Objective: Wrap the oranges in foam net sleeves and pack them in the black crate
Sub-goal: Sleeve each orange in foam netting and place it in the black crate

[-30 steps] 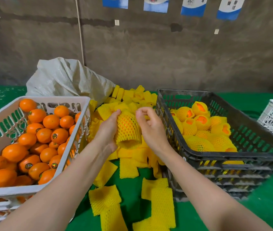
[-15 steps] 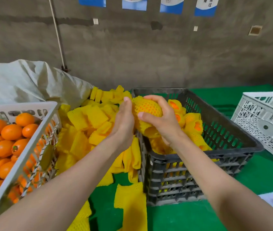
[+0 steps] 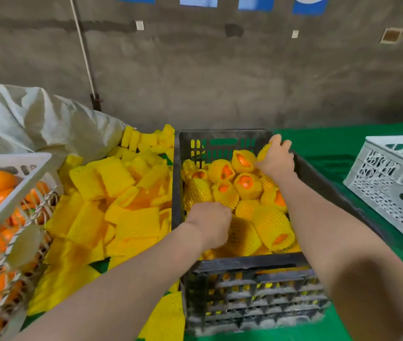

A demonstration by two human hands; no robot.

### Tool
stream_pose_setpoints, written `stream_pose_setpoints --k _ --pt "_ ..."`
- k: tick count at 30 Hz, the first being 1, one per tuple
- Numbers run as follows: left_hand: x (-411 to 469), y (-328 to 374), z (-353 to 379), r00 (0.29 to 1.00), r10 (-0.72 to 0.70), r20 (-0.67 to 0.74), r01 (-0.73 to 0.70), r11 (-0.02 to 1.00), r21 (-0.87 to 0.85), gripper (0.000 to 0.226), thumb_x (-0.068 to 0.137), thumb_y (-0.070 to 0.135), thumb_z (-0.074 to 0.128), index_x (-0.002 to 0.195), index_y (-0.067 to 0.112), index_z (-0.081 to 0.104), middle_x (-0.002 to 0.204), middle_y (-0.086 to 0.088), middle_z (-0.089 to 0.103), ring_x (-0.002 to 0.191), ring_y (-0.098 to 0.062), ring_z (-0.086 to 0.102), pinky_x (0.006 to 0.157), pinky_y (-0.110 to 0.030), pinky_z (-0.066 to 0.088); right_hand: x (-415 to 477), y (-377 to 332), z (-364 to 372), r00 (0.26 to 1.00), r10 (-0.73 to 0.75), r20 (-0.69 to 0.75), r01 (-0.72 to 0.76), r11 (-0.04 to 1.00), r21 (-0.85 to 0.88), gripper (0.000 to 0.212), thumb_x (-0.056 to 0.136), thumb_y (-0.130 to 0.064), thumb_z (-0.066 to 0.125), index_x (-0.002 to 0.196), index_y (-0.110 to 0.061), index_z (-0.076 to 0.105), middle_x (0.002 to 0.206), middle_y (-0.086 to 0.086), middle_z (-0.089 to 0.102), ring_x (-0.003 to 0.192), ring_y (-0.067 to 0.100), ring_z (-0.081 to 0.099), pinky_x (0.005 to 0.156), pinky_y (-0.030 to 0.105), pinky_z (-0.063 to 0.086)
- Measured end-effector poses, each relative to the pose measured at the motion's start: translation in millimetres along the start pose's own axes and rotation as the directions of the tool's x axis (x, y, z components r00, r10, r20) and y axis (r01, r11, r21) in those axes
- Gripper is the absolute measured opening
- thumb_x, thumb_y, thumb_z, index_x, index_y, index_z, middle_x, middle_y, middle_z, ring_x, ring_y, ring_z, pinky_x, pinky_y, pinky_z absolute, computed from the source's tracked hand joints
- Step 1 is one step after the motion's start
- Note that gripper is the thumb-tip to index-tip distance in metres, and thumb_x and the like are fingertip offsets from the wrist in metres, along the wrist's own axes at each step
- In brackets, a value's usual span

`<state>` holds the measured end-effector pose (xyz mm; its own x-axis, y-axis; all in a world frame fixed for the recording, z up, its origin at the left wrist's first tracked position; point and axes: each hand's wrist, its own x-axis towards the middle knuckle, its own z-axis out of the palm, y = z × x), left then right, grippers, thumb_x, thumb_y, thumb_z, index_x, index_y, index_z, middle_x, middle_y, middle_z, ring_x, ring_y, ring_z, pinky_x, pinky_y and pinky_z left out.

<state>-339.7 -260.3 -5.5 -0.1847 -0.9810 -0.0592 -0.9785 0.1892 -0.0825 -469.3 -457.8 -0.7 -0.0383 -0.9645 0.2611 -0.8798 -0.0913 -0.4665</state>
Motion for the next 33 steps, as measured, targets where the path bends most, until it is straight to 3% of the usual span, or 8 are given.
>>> stream_pose_setpoints --k 9,12,15,19,22,26,29,33 --pt "3 -2 1 0.998 -0.059 -0.016 0.057 0.992 -0.112 0.018 0.089 0.011 0.049 0.073 0.013 0.040 0.084 -0.009 0.053 0.090 -0.034 0.059 0.063 -0.034 0.038 8 16 27 0.991 -0.114 0.073 0.130 0.950 -0.285 0.087 0.081 -0.027 0.061 0.149 -0.026 0.007 0.156 0.018 -0.008 0.142 0.039 -0.013 0.112 0.057 -0.005" --pt "1 -1 2 0.991 -0.091 -0.096 0.074 0.983 -0.166 0.013 0.094 0.020 0.049 0.086 0.012 0.053 0.102 -0.013 0.063 0.096 -0.036 0.060 0.067 -0.035 0.038 -4 -8 20 0.968 -0.250 -0.035 0.227 0.924 -0.307 0.067 0.086 -0.021 0.056 0.145 -0.017 0.025 0.157 0.015 0.006 0.144 0.035 -0.002 0.114 0.054 -0.004" --pt "-2 -1 1 0.966 -0.156 -0.206 0.107 0.967 -0.233 0.027 0.097 0.030 0.047 0.099 0.007 0.060 0.103 -0.014 0.064 0.095 -0.035 0.060 0.066 -0.034 0.038 -24 -45 3 0.927 -0.370 -0.065 0.369 0.929 -0.033 0.049 0.087 -0.008 0.053 0.135 -0.010 0.045 0.149 0.015 0.032 0.140 0.030 0.024 0.115 0.045 0.017" --pt "-8 -5 -6 0.898 -0.204 -0.389 0.095 0.955 -0.281 0.027 0.095 0.032 0.050 0.096 0.008 0.063 0.099 -0.015 0.066 0.092 -0.036 0.061 0.069 -0.035 0.041 -66 -86 -17 0.759 -0.633 -0.154 0.648 0.756 0.092 0.029 0.087 -0.009 0.054 0.115 -0.008 0.063 0.120 0.011 0.062 0.114 0.027 0.054 0.099 0.035 0.039" --pt "-23 -19 -6 0.877 -0.204 -0.436 0.113 0.968 -0.225 0.029 0.091 0.031 0.053 0.100 0.006 0.064 0.104 -0.017 0.065 0.103 -0.035 0.055 0.086 -0.040 0.040 -102 -105 -25 0.693 -0.686 -0.222 0.719 0.679 0.144 0.020 0.085 -0.007 0.056 0.101 -0.008 0.068 0.106 0.010 0.068 0.103 0.027 0.060 0.092 0.032 0.041" --pt "-52 -57 2 0.910 -0.166 -0.379 0.013 0.927 -0.375 0.024 0.091 0.023 0.055 0.085 0.001 0.061 0.100 -0.020 0.060 0.098 -0.035 0.054 0.079 -0.038 0.042 -144 -125 -29 0.669 -0.710 -0.222 0.744 0.633 0.214 0.015 0.084 -0.004 0.058 0.093 -0.005 0.070 0.097 0.010 0.070 0.095 0.028 0.063 0.085 0.032 0.042" --pt "-78 -89 6 0.917 -0.079 -0.390 -0.102 0.901 -0.422 0.023 0.092 0.022 0.058 0.100 0.003 0.068 0.110 -0.013 0.064 0.104 -0.029 0.057 0.086 -0.040 0.045 -172 -142 -29 0.657 -0.730 -0.188 0.749 0.602 0.278 0.015 0.084 -0.003 0.058 0.093 -0.005 0.070 0.097 0.010 0.070 0.093 0.028 0.064 0.083 0.032 0.044" --pt "-123 -149 10 0.889 -0.229 -0.397 0.027 0.891 -0.454 0.022 0.090 0.018 0.061 0.109 0.011 0.069 0.110 -0.007 0.070 0.102 -0.025 0.063 0.085 -0.033 0.050 -203 -173 -16 0.671 -0.738 -0.072 0.721 0.627 0.295 0.022 0.088 -0.012 0.057 0.108 -0.010 0.065 0.112 0.008 0.065 0.105 0.025 0.058 0.090 0.031 0.041"
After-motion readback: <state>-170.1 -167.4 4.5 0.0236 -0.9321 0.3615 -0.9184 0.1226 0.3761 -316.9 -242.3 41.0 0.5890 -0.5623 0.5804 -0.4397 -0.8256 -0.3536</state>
